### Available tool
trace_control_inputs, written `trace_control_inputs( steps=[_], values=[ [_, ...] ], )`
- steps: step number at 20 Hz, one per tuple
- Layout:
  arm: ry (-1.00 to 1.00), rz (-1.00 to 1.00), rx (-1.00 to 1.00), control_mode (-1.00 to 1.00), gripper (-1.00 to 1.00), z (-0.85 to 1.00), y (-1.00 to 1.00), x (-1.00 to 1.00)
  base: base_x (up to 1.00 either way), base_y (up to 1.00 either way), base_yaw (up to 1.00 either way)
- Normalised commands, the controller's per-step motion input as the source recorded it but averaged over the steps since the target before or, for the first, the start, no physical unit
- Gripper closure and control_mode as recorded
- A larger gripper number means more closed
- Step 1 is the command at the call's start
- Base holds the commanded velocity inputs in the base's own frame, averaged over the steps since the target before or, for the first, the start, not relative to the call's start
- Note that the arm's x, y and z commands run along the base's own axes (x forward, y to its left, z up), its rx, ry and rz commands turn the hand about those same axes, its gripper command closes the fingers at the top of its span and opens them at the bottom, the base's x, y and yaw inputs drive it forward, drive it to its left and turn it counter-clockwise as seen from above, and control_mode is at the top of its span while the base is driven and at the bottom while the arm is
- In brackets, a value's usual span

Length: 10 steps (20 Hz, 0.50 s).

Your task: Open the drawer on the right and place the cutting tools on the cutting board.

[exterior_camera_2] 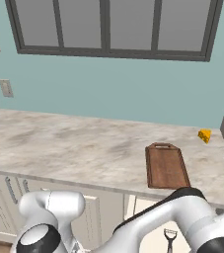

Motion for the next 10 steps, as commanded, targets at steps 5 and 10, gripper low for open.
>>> trace_control_inputs(
  steps=[5,10],
  values=[
    [0.02,0.01,-0.01,-1.00,-1.00,0.19,0.17,0.03,0.00,0.00,0.00],
    [0.00,0.00,0.00,-1.00,-1.00,0.00,0.00,0.00,0.00,0.00,0.00]
  ],
)
